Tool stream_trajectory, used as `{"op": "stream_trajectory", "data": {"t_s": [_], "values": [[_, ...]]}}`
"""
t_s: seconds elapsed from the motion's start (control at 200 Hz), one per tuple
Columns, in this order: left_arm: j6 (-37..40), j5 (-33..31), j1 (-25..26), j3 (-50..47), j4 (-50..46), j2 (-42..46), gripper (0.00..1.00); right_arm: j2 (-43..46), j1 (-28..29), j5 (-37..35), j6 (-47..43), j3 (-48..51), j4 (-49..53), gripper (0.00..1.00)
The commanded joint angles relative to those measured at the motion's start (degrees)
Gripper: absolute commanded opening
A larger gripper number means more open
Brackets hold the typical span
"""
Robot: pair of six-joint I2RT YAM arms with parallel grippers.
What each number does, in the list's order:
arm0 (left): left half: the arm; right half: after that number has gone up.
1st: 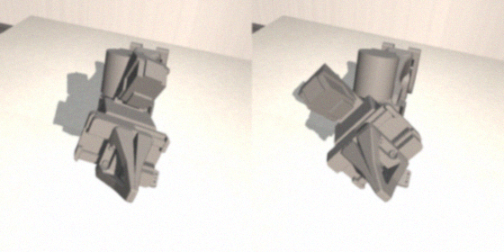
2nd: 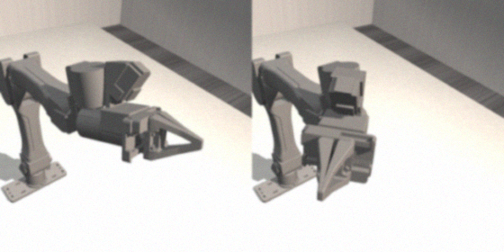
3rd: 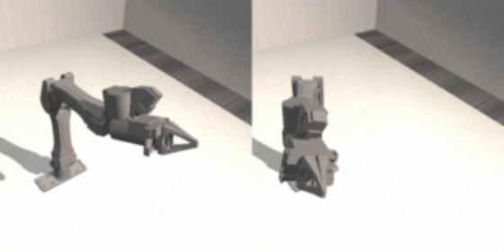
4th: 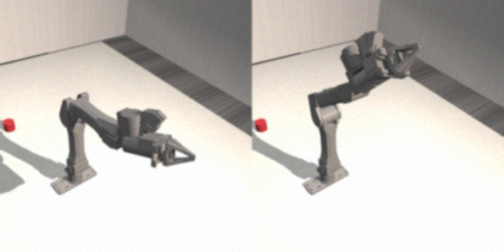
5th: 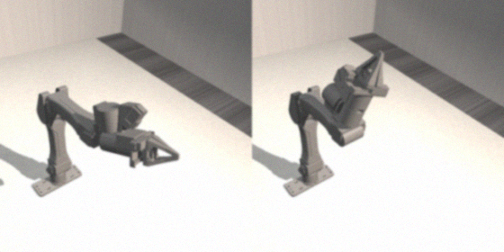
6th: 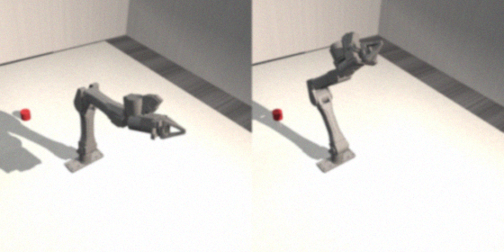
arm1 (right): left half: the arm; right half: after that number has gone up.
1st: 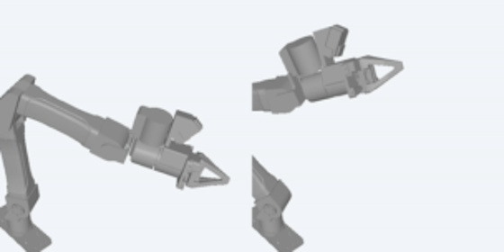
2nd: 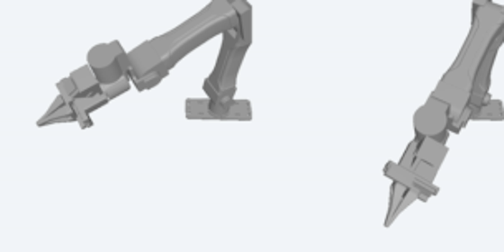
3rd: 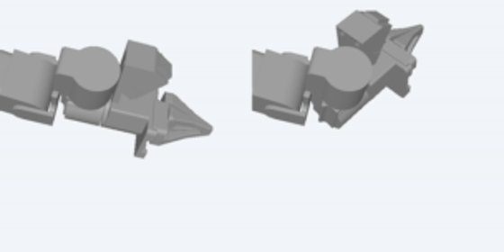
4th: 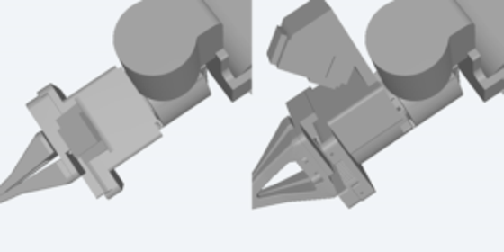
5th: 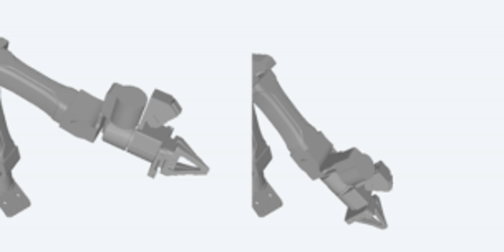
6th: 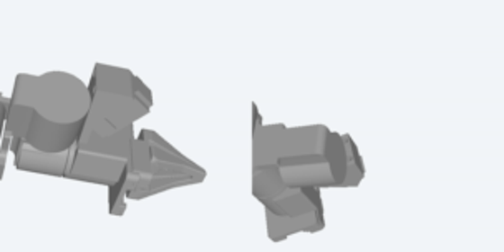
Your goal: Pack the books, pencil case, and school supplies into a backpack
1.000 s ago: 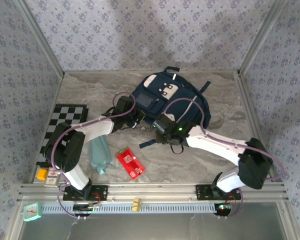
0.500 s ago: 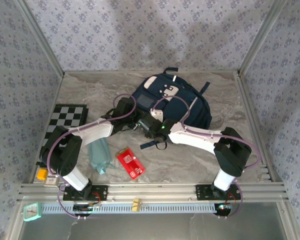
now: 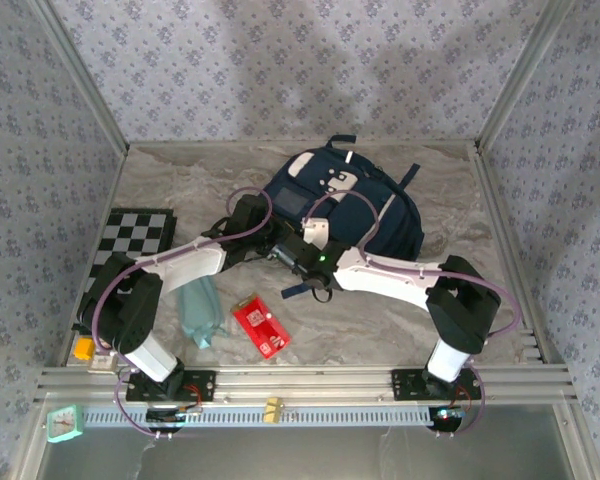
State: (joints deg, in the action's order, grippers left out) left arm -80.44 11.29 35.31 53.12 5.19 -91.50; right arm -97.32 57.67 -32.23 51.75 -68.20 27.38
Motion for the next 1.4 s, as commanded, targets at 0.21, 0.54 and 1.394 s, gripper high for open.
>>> {"op": "stream_trajectory", "data": {"t_s": [0.21,0.54,1.394], "values": [[0.2,4.0,0.9,1.0,4.2,4.2,0.00,-4.2,-1.1,-2.7,-0.3,-2.8,-1.0,0.33],[0.7,3.8,0.9,1.4,3.9,4.5,0.00,-5.2,-1.5,-4.4,-5.9,-4.2,-1.3,0.21],[3.3,2.4,-3.7,3.1,0.9,3.9,0.00,0.5,-1.6,3.5,-7.4,-0.6,4.5,0.00]]}}
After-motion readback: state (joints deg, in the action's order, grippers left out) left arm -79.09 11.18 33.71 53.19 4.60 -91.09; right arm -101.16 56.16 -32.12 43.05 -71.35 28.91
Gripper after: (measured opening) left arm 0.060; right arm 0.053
